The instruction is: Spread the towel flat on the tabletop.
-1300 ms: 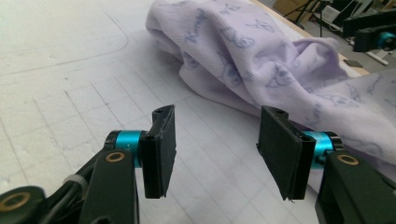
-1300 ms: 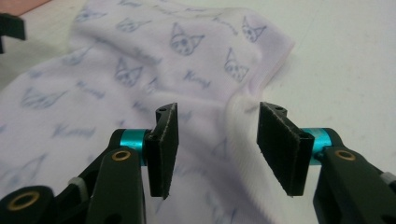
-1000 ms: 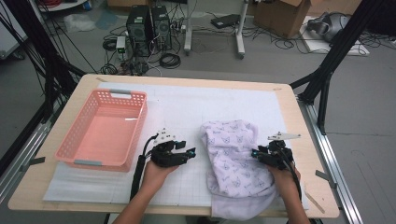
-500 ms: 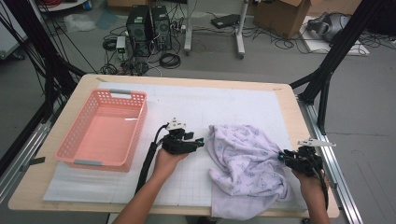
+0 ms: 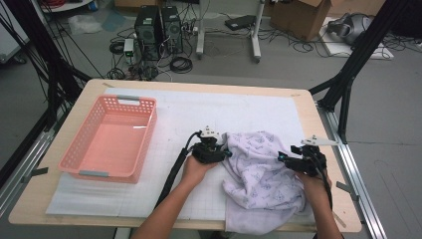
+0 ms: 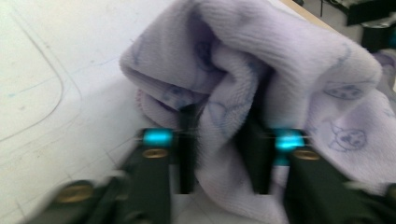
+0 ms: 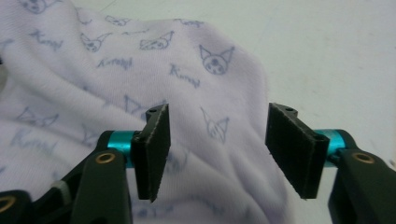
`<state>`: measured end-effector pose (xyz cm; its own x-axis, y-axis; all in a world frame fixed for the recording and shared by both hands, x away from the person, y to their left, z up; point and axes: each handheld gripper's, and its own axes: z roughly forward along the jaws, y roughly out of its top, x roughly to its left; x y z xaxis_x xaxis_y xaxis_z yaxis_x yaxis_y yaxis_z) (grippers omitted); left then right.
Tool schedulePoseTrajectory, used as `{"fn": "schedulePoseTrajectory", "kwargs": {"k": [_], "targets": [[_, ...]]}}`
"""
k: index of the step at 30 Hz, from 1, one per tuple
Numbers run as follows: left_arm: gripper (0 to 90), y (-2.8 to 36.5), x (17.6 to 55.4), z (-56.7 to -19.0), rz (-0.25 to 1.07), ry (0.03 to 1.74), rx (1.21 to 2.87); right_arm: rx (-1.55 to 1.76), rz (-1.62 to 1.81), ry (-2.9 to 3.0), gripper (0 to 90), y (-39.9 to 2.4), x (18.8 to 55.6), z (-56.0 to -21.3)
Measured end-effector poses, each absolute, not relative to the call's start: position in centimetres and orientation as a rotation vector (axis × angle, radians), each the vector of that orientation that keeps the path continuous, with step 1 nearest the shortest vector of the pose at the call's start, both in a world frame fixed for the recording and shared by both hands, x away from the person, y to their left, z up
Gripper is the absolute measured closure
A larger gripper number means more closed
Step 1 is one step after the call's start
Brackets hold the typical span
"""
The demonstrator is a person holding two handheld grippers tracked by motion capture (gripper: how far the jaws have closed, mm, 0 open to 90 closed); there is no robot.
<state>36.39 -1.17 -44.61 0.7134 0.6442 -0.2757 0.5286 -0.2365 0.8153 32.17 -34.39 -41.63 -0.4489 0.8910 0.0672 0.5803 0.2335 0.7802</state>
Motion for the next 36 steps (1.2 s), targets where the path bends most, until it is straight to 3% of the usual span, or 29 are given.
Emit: {"fn": "schedulePoseTrajectory", "kwargs": {"k": [2,6,13,20,22,26,36], "targets": [[81.2,-0.8,36.4,-44.4,0.150,0.904,1.909,1.342,1.060,2.146,35.2,-33.7,33.4,-41.8],[82.3,1.2,36.4,-43.0,0.232,0.916,1.872,1.323,1.046,2.247,33.9,-30.7,36.7,-41.8],[82.4,6.8,36.8,-40.6,0.381,1.012,1.753,1.275,1.080,2.297,34.0,-27.0,38.9,-41.5],[82.2,7.8,37.1,-41.1,0.393,1.038,1.760,1.269,0.990,2.376,36.0,-23.9,40.5,-43.1],[81.8,7.8,36.9,-41.4,0.381,1.034,1.761,1.305,0.994,2.381,43.2,-24.1,40.5,-43.2],[78.6,7.9,36.2,-41.9,0.343,1.046,1.753,1.257,0.963,2.425,74.1,-24.3,40.0,-42.7],[77.9,8.1,32.7,-42.9,0.310,0.969,1.838,1.081,0.983,2.368,76.5,-26.8,34.7,-40.1]]}}
